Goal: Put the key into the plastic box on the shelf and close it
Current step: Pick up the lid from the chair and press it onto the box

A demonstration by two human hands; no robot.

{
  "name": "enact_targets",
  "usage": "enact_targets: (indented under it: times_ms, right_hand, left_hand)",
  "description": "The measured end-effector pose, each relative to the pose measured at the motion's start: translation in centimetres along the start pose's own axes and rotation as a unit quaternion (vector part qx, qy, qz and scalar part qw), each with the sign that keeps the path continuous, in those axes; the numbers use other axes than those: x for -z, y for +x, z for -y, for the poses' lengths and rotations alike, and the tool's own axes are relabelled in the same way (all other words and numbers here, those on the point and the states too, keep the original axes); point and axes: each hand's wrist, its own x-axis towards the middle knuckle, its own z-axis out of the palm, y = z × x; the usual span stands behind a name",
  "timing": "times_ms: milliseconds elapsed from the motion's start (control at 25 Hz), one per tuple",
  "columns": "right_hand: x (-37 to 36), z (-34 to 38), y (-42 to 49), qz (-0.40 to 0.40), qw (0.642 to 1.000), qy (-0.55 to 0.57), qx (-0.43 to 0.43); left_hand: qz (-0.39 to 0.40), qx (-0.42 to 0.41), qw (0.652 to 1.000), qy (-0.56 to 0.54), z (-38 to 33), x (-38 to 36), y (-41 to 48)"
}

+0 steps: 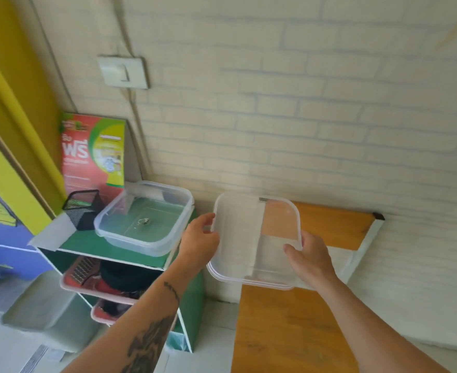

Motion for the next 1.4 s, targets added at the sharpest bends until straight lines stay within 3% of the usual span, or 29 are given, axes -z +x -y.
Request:
enact_targets:
  times_ms: [280, 600, 880, 1400]
  right_hand:
    - [-5.5, 12.7, 0.0, 0.018, 0.999, 0.043, 0.003]
    - [-16.2, 22.5, 0.4, 0.061, 0.996, 0.062, -0.033]
    - [-19.3, 26.2, 1.0, 0.062, 0.997, 0.002, -0.047]
    - [-21.1, 25.1, 2.5, 0.072, 0.995, -0.023, -0.060]
  left_hand:
    - [-0.076, -0.041, 0.996, 0.034, -0.8, 12.1, 4.0]
    - [-0.030, -0.043, 0.991, 0.121, 3.1, 24.3, 10.8]
    - [0.017, -0.044, 0.977, 0.207, 4.8, 26.4, 14.1]
    - [0.090, -0.076, 0.929, 0.351, 7.3, 25.9, 16.6]
